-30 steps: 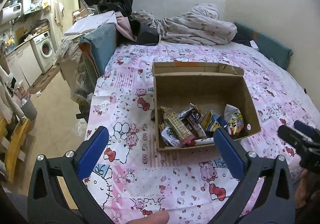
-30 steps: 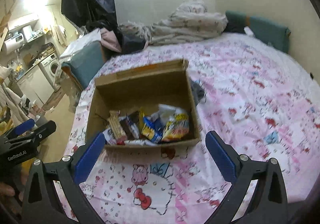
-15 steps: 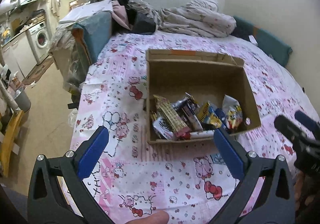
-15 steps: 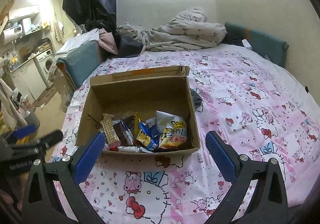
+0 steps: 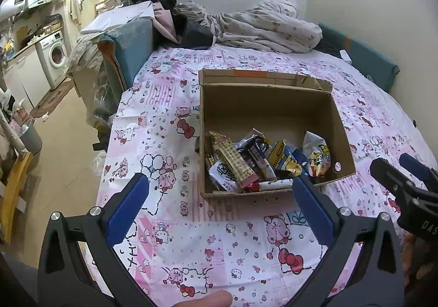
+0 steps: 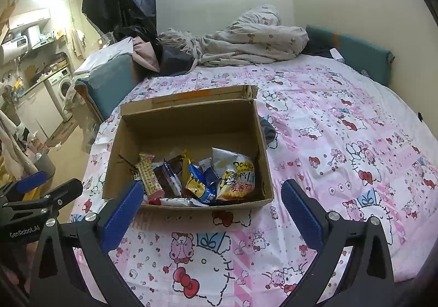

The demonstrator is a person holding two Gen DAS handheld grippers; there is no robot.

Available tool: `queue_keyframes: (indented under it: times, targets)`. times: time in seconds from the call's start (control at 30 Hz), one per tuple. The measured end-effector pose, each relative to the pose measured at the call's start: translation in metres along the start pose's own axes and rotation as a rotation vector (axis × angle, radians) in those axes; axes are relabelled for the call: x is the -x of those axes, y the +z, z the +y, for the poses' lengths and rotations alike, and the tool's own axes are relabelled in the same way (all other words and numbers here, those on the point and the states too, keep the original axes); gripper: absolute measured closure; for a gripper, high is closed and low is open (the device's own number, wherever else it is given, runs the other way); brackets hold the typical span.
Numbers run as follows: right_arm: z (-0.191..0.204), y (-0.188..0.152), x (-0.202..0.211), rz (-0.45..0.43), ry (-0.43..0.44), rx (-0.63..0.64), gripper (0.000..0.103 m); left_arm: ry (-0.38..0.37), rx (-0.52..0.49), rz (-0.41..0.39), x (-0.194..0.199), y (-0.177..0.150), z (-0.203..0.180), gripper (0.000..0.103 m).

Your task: Organize snacks

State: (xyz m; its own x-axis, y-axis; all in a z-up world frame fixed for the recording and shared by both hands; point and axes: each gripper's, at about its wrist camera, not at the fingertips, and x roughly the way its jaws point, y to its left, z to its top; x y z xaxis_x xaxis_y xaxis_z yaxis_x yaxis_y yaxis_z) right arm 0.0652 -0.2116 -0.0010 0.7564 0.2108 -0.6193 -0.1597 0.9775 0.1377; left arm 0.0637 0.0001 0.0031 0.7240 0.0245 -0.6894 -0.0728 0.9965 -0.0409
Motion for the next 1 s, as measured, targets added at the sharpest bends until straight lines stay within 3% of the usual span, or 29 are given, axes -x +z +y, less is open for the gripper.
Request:
queue_keyframes:
  times: [1.0]
  targets:
    - [-0.0004,-0.0005,-0.0023,0.006,0.009,-0.009,0.000,-0.013,0.007,-0.002,0.0007,0.0013,0.0026,0.000]
